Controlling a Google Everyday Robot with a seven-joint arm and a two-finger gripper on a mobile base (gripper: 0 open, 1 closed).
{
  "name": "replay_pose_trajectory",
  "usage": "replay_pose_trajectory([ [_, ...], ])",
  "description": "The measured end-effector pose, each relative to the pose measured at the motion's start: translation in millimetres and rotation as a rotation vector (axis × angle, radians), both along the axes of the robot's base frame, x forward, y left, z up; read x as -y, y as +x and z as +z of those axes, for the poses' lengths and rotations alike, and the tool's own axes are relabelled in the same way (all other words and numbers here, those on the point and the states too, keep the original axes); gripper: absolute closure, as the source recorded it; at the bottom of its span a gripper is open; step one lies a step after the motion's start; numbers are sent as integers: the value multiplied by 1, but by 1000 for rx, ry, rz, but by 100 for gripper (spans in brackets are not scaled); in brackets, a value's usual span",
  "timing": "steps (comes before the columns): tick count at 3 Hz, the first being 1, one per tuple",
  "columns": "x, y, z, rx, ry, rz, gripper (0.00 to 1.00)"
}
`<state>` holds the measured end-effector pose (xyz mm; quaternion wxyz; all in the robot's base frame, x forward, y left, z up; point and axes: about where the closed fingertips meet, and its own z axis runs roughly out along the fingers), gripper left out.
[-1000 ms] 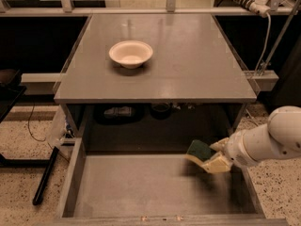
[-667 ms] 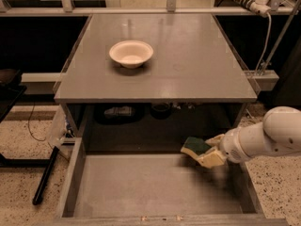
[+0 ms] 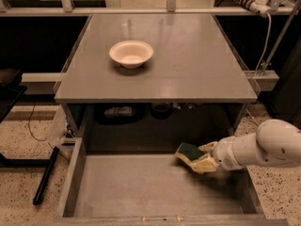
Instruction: Place sponge into top drawer
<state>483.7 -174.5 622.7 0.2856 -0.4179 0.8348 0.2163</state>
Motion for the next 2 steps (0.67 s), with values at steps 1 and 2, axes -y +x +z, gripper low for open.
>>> replay_pose_trajectory([
  [1, -15, -13, -10, 7, 5, 9, 100],
  [2, -16, -14, -11, 6, 5, 11, 81],
])
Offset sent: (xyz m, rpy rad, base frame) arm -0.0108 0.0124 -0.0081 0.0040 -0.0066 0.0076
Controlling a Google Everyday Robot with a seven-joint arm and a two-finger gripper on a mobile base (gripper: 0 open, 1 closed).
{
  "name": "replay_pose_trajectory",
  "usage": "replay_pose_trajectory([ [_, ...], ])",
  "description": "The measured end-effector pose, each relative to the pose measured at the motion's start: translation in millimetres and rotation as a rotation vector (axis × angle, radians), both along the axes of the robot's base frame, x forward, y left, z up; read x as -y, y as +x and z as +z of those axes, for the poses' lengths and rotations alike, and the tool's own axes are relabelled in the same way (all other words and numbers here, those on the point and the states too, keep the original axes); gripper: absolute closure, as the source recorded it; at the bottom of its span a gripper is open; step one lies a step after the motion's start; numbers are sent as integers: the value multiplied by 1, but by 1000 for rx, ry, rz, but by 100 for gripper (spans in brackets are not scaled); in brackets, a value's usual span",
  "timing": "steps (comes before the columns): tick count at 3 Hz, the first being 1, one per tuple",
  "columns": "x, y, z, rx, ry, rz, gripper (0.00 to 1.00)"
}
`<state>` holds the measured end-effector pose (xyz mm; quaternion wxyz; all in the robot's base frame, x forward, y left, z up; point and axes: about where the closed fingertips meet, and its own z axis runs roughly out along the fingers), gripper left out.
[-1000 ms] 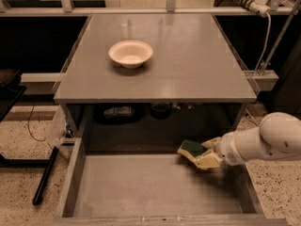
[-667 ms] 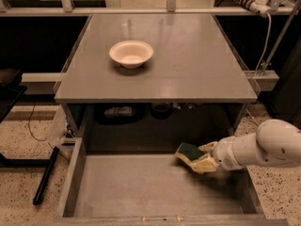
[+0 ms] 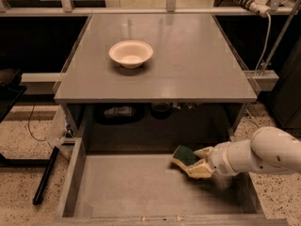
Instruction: Place sponge into top drawer
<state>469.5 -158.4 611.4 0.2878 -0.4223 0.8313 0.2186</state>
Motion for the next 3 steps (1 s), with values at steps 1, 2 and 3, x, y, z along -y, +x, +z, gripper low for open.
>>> replay_pose_trajectory([
  [1, 0, 0, 0, 0, 0, 0, 58],
  [2, 0, 0, 0, 0, 0, 0, 35],
  [3, 0, 0, 0, 0, 0, 0, 12],
])
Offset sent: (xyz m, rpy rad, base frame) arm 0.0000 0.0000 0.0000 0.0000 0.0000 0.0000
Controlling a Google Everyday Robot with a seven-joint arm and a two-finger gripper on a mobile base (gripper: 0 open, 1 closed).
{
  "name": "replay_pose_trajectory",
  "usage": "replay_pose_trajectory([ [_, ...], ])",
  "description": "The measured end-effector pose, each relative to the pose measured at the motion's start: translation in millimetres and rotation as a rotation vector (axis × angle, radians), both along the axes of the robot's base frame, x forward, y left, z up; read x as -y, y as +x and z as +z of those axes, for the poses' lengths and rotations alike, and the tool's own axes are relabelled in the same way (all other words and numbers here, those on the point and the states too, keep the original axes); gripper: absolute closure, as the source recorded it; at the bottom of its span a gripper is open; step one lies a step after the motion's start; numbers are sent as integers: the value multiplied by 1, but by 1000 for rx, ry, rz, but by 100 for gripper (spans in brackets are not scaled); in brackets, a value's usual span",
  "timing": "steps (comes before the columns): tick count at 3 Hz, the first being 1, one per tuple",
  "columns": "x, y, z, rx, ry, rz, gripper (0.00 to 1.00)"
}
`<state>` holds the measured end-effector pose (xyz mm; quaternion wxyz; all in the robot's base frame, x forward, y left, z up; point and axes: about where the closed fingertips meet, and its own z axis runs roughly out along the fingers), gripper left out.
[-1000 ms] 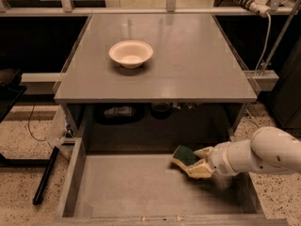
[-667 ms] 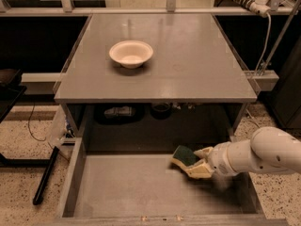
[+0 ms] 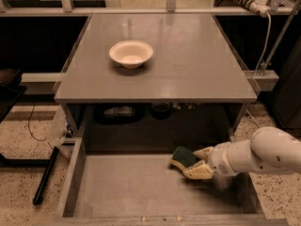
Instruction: Place sponge into top drawer
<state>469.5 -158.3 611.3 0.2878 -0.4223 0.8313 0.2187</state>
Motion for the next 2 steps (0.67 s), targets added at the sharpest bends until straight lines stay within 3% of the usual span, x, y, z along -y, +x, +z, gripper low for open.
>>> replay_pose_trajectory([
  [1, 0, 0, 0, 0, 0, 0, 0],
  [2, 0, 0, 0, 0, 0, 0, 0],
])
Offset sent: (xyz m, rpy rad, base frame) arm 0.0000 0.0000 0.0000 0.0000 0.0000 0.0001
